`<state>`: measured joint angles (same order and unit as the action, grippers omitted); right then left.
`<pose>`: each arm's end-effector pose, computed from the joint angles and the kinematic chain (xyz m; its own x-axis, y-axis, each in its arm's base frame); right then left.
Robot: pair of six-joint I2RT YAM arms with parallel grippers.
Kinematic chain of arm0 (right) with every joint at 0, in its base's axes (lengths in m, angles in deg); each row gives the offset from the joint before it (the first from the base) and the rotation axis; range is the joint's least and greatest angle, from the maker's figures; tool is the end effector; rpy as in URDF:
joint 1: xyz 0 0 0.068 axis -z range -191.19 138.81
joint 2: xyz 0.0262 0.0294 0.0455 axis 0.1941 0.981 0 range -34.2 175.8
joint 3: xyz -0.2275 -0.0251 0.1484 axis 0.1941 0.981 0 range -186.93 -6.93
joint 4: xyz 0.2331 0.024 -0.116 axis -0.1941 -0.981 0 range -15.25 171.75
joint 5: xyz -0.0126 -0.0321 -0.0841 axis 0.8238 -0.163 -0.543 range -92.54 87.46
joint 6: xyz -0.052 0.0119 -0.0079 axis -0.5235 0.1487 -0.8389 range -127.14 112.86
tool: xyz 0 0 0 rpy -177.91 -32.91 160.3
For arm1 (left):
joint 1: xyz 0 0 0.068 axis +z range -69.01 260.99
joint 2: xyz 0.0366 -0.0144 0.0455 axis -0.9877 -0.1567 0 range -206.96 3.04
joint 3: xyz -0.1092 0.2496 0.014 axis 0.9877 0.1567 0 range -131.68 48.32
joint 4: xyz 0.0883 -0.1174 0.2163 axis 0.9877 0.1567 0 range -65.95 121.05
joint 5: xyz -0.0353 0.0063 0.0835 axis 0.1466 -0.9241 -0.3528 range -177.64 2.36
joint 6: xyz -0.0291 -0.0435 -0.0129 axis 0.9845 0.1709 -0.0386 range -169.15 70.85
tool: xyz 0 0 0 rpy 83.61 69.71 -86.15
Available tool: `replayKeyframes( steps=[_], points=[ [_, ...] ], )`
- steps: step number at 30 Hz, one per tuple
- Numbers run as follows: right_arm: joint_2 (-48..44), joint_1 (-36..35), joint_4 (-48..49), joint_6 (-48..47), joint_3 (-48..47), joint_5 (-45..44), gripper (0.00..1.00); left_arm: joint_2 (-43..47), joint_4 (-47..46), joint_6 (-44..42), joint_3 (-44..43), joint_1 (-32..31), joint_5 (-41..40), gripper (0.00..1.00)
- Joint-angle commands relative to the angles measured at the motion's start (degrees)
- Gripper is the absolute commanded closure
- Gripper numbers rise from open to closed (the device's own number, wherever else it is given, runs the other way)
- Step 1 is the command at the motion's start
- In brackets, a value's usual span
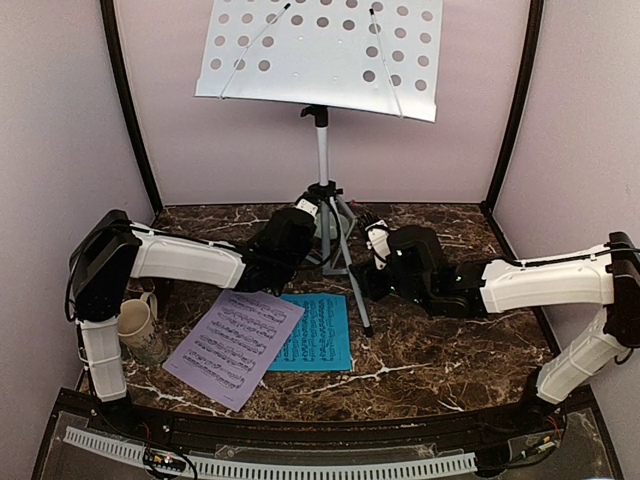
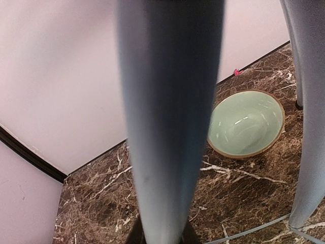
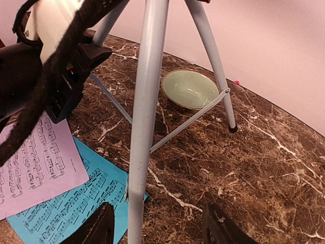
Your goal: Set up the instrument practice props
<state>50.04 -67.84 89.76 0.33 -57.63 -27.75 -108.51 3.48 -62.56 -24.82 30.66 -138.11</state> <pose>0.1923 0.2646 0.2450 -0.3057 -0.2506 -0.9186 -0.5090 0.8583 -0.0647 0.3009 -0.3197 0.2242 -0.1853 0.4545 -0.8713 0.0658 0.8903 0.4505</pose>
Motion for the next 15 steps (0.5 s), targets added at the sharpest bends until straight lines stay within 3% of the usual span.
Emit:
replayKeyframes(
  steps=[1, 8, 11, 15],
  points=[
    [0.91, 0.98, 3.92, 0.63, -1.59, 1.13, 0.4, -0.69, 6.95, 8.35, -1.79, 0.01, 0.46, 0.97],
    [-0.03, 1.19, 4.15, 0.79, -1.22, 3.71, 0.41, 1.83, 7.14, 7.23, -0.01, -1.43, 2.91, 0.68],
    [-1.32, 1.18, 4.08, 0.88, -0.53, 4.96, 0.41, 4.35, 9.61, 8.84, 1.19, -1.44, 6.18, 0.52],
    [-3.78, 1.18, 4.07, 0.91, 0.46, 7.09, 0.4, 9.86, 14.27, 10.77, 3.67, -1.3, 14.07, 0.39]
  ],
)
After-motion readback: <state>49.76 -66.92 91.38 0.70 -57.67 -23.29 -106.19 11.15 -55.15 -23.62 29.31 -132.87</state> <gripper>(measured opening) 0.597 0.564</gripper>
